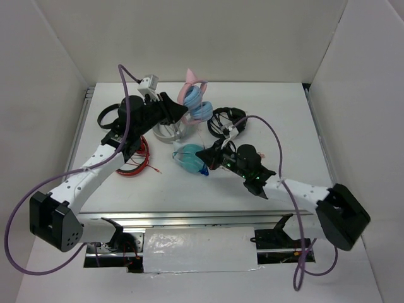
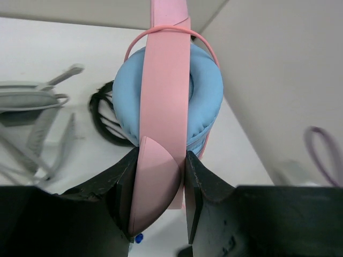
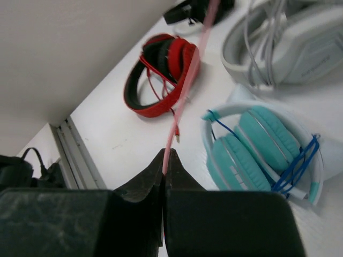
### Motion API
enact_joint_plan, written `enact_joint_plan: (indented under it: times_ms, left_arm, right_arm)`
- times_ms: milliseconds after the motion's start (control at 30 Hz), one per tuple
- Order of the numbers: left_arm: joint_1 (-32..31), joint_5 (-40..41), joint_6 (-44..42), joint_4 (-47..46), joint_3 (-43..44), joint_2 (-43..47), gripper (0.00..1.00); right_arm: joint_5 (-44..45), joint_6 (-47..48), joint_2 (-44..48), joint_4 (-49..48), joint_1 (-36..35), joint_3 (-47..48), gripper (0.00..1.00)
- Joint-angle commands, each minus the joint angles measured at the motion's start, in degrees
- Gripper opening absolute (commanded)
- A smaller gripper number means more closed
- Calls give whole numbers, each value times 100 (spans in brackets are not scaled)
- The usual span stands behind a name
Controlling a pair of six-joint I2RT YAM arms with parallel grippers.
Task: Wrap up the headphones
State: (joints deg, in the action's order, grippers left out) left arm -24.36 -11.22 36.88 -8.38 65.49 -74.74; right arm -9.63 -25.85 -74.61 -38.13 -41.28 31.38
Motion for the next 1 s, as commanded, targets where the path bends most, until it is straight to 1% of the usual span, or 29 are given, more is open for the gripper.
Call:
enact_joint_plan:
  times_ms: [0,67,100,167,200,300,333,367,400,433,500,567,633,667,733,767,867,967]
  left_arm:
    - [-51,911,-357,-252,-28,118,0]
    - [-147,1087,-427,-243,-124,56,0]
    - [-192,1313,-497,-191,-125,-5,0]
    - [-244,1509,-690,46,-64,-76,0]
    - [-262,1509,-787,125,-46,-111,0]
    - [-333,1457,-1051,363,-63,-50,0]
    - [-341,1369,-1173,390,-107,-6,0]
    - [-350,1221,-1209,390,-229,108,0]
    - [-376,1167,-1236,373,-308,170,0]
    - [-385,1053,-1428,407,-405,214,0]
    - [-490,1008,-1561,556,-441,310,0]
    - [-526,999,-1623,785,-493,355,0]
    - [-517,921,-1518,707,-625,469,0]
    - [-508,894,-1457,663,-747,530,0]
    - [-508,850,-1377,654,-784,645,0]
    - [-517,885,-1377,697,-775,723,0]
    - [-473,1017,-1394,777,-757,820,0]
    - [-473,1078,-1421,821,-705,829,0]
  right_arm:
    - [416,413,867,934,-284,35,0]
    - [637,519,1281,1359,-495,175,0]
    - [925,650,1413,1865,-556,254,0]
    - [1487,904,1703,2369,-750,526,0]
    - [2064,1002,1782,2815,-785,623,0]
    - [3069,1555,1976,3223,-935,949,0]
    - [3699,1713,1976,3250,-970,1002,0]
    - [3992,2019,1916,3311,-979,1133,0]
    - [4273,2135,1880,3338,-979,1221,0]
    - [4737,2302,1836,3338,-979,1370,0]
    - [5092,2801,1748,3181,-979,1476,0]
    - [5452,3189,1625,3049,-979,1573,2]
    - [5681,3366,1467,2768,-961,1591,8]
    - [5883,3489,1415,2654,-961,1582,7]
    - [6199,3525,1221,2477,-970,1564,3]
    - [6636,3429,1168,2407,-970,1565,3]
    - [7218,3236,1045,2372,-944,1495,2]
    - [7326,3051,1246,2223,-900,1319,4]
